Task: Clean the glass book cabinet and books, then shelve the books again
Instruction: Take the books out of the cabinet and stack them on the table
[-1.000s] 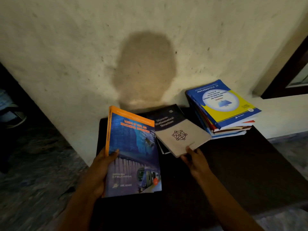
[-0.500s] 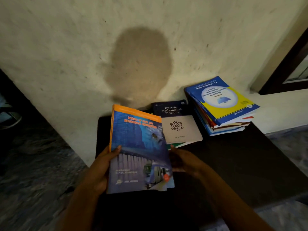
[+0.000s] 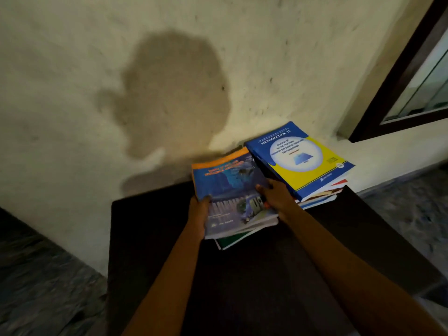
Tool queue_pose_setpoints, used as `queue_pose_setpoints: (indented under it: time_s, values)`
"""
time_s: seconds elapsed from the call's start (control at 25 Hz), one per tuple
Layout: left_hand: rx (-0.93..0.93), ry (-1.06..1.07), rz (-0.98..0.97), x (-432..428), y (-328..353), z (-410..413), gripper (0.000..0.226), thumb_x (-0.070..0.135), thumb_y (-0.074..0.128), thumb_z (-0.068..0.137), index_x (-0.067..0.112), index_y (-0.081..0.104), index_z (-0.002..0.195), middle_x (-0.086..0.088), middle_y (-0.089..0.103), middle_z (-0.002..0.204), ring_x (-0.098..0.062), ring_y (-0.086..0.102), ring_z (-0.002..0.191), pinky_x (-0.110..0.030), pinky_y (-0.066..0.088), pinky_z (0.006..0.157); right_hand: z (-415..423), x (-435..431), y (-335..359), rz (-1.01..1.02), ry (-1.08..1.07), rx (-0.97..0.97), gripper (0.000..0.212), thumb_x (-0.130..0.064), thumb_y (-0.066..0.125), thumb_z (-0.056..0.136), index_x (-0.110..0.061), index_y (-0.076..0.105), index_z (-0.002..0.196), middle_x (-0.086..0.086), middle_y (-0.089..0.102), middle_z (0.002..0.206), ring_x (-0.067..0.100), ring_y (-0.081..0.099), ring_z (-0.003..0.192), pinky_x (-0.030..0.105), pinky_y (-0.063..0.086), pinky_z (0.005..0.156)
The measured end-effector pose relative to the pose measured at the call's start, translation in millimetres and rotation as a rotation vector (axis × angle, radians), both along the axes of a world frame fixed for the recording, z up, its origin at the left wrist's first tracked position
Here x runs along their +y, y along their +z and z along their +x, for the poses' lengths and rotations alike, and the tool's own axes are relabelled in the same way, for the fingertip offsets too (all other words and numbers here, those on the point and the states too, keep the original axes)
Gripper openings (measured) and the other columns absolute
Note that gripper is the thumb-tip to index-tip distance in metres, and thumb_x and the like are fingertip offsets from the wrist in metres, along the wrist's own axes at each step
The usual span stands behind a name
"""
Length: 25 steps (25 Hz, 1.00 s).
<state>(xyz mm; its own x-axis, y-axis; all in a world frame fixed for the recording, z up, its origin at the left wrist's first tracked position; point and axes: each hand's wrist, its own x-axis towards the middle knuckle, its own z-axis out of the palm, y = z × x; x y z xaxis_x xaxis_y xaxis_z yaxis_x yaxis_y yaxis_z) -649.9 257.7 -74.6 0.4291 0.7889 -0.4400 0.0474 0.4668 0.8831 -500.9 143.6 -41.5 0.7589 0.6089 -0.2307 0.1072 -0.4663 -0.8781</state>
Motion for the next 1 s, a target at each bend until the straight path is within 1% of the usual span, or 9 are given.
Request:
queue_pose_setpoints:
  time_s: [0.08, 0.16, 0.24, 0.32, 0.44, 0.72, 0.8, 0.88, 1.0]
  values:
    - [0.089, -0.025, 0.157, 6.8, -25.7, 20.8, 0.051, 0.006, 0.065, 0.081, -0.004, 0.047, 0.128, -0.020, 0.055, 0.119, -0.029, 0.057, 0.102, -0.033, 0.049, 0.075, 20.0, 15.1, -26.2, -0.081, 0.021, -0.116, 0.024, -0.012, 0.050, 0.093, 0.005, 0.063, 0.104, 0.020, 0.062, 0.082, 0.028, 0.059, 0.072, 0.030, 0.044, 0.060]
    - [0.145, -0.055, 0.211, 9.3, -48.6, 26.9, 0.063, 0.015, 0.072, 0.074, 0.004, 0.045, 0.130, -0.022, 0.052, 0.128, -0.035, 0.054, 0.115, -0.044, 0.049, 0.092, 27.0, 17.5, -60.9, -0.157, 0.063, -0.276, 0.025, -0.010, 0.046, 0.090, 0.003, 0.066, 0.098, 0.027, 0.064, 0.089, 0.042, 0.064, 0.083, 0.029, 0.049, 0.065]
    - [0.113, -0.063, 0.174, 2.6, -45.9, 19.7, 0.053, 0.010, 0.064, 0.086, 0.014, 0.041, 0.134, -0.015, 0.052, 0.130, -0.033, 0.053, 0.117, -0.048, 0.045, 0.097, 22.0, 9.2, -72.0, -0.296, 0.042, -0.279, 0.038, -0.022, 0.049, 0.093, -0.005, 0.053, 0.127, 0.023, 0.056, 0.123, 0.040, 0.054, 0.113, 0.035, 0.044, 0.091]
    - [0.088, -0.038, 0.101, -8.1, -39.2, 9.4, 0.048, 0.010, 0.055, 0.092, 0.015, 0.041, 0.138, -0.011, 0.054, 0.125, -0.030, 0.056, 0.113, -0.043, 0.048, 0.093, 15.8, 1.7, -78.1, -0.346, 0.057, -0.277, 0.052, -0.026, 0.049, 0.094, -0.010, 0.034, 0.142, 0.017, 0.038, 0.144, 0.034, 0.037, 0.131, 0.037, 0.031, 0.104]
    - [0.070, -0.083, 0.115, -22.6, -27.6, -8.5, 0.037, 0.012, 0.051, 0.095, 0.014, 0.051, 0.131, -0.009, 0.059, 0.124, -0.021, 0.061, 0.104, -0.020, 0.053, 0.075, 3.1, -14.9, -73.6, -0.223, 0.054, -0.234, 0.058, -0.017, 0.054, 0.091, -0.007, 0.030, 0.143, 0.020, 0.033, 0.146, 0.034, 0.031, 0.134, 0.036, 0.025, 0.108]
    - [0.100, -0.173, 0.480, -126.2, -6.6, -18.2, 0.029, 0.009, 0.051, 0.093, 0.016, 0.059, 0.120, 0.006, 0.055, 0.119, -0.008, 0.051, 0.111, -0.013, 0.039, 0.089, -43.0, -148.2, -45.5, -0.150, -0.052, 0.023, 0.059, -0.040, 0.061, 0.086, -0.015, 0.043, 0.136, 0.005, 0.045, 0.135, 0.016, 0.049, 0.119, 0.026, 0.038, 0.101]
    - [0.027, -0.418, 0.455, -171.5, -10.6, 8.0, 0.026, 0.010, 0.053, 0.093, 0.021, 0.059, 0.116, 0.011, 0.058, 0.115, 0.003, 0.055, 0.104, -0.008, 0.038, 0.088, -42.3, -211.2, -46.4, -0.209, -0.091, 0.073, 0.062, -0.055, 0.057, 0.082, -0.018, 0.049, 0.130, -0.006, 0.052, 0.122, 0.009, 0.052, 0.112, 0.022, 0.041, 0.096]
    - [-0.041, -0.718, 0.421, -216.7, -13.8, 39.6, 0.023, 0.008, 0.054, 0.093, 0.020, 0.060, 0.111, 0.009, 0.061, 0.110, 0.012, 0.057, 0.093, -0.001, 0.039, 0.079, -37.6, -278.2, -52.9, -0.268, -0.190, 0.130, 0.038, -0.035, 0.056, 0.091, -0.018, 0.054, 0.125, -0.006, 0.055, 0.109, 0.010, 0.055, 0.106, 0.022, 0.045, 0.089]
    - [-0.028, -1.103, 0.390, -280.9, -25.0, 82.3, 0.023, 0.007, 0.054, 0.093, 0.009, 0.060, 0.115, -0.001, 0.061, 0.113, -0.001, 0.060, 0.095, -0.001, 0.041, 0.075, -29.2, -369.8, -68.7, -0.344, -0.373, 0.192, 0.025, -0.024, 0.051, 0.095, -0.017, 0.057, 0.119, -0.001, 0.057, 0.102, 0.009, 0.054, 0.087, 0.013, 0.038, 0.066]
